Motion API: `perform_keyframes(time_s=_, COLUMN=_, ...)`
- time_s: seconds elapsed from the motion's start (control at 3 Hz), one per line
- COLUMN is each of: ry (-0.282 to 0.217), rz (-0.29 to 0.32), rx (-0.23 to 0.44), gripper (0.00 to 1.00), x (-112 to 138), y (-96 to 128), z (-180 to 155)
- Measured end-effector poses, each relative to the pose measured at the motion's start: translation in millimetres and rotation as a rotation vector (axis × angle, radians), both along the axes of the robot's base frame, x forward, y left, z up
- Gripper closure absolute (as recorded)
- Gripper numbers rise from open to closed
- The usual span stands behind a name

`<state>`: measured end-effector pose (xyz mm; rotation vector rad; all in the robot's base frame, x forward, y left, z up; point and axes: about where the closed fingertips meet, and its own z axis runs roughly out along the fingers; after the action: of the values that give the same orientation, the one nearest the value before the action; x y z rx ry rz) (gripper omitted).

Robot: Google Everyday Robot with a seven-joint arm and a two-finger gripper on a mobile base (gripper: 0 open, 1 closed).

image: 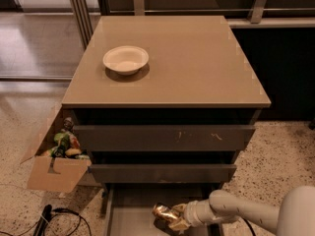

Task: Place orange can into bottom drawer

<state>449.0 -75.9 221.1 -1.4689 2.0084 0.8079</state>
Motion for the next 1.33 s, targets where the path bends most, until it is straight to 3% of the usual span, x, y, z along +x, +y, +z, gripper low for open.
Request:
perform_keyframes(time_s=0.67, ry=-0.011, rz=-0.033, rx=0.007, gripper=1.0, x=23.4, y=-13.1, z=-34.1)
perform_keyframes(time_s=1.33, ry=0.027, rz=0.09, rx=-0.096, gripper=1.0, x=22.3, y=-13.9, z=-52.2)
